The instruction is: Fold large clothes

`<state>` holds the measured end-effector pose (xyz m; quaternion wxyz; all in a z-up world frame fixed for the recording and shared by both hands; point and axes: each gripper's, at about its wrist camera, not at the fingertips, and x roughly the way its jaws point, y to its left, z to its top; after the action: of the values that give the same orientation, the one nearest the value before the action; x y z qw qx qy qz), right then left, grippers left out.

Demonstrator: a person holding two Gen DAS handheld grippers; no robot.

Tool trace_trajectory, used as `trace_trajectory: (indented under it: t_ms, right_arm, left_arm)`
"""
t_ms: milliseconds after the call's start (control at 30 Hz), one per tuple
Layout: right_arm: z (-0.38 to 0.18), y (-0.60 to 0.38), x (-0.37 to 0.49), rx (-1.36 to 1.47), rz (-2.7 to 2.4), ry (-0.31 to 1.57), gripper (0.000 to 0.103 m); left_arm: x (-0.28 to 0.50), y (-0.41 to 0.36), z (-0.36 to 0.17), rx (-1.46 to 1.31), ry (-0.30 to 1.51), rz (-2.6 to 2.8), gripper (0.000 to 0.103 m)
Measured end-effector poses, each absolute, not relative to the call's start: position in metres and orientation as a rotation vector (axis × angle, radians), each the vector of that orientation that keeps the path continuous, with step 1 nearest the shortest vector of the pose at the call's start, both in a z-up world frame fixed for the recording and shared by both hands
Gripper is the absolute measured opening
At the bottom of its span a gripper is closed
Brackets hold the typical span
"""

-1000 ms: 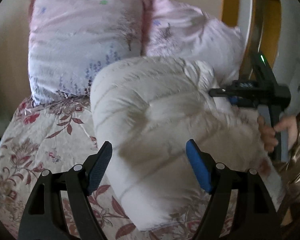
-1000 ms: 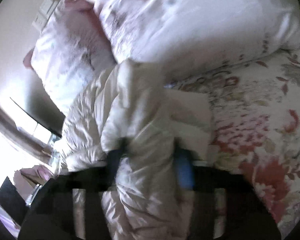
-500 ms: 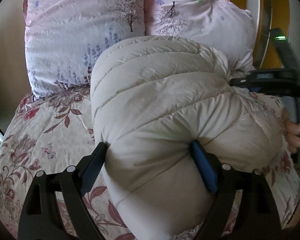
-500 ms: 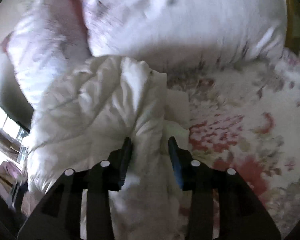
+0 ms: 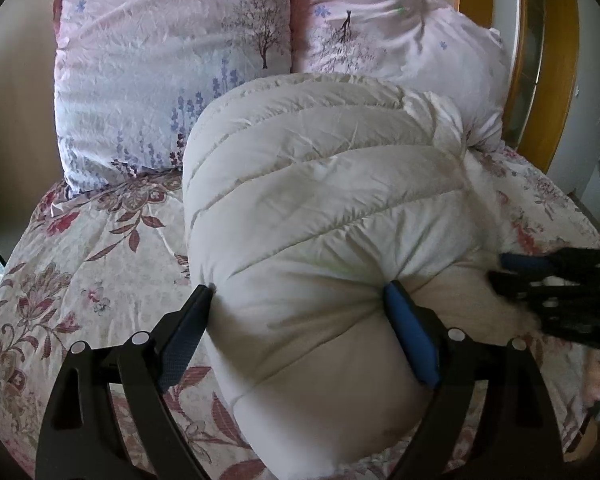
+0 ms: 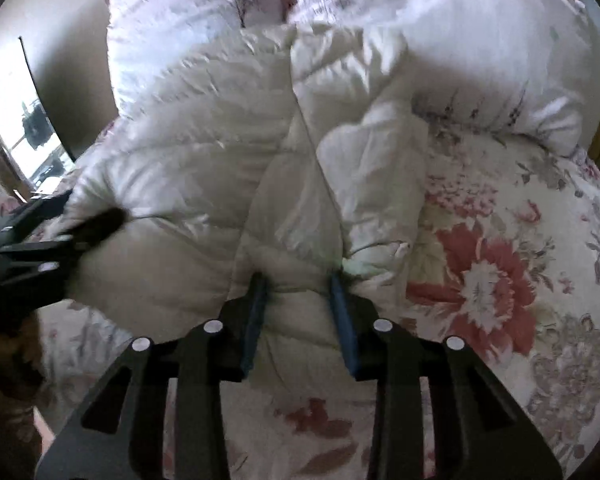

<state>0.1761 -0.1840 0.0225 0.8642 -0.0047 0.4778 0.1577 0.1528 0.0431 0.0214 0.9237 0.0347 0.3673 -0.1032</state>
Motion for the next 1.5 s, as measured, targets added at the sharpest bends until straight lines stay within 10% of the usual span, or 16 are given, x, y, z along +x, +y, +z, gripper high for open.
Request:
trace_trajectory:
  t_ms: [100,267,433,1500]
  right_arm:
    - [0.03,-0.186,0.173,0.006,0.326,0.978,0.038]
    - [0.059,-0.197,0.149,0.037,0.316,0.875,0.087]
    - [0.079,-0.204,0.131,0.024,0.273,0.801,0.101]
    - [0.023,-0.192,0.086,-0.019,0.185,1.018,0.101]
  left_arm:
    - [0.135,0.046,0.032,0.066,0.701,-0.201,0.094]
    - [0.105,0.061,0.046,0.037,0.6,-0.15,0.102]
    - [0.08,0.069,0.043,0.028,0.602,-0.103,0.102]
    - [0.051,0.067,-0.01,0.028,0.836,0.003,0.102]
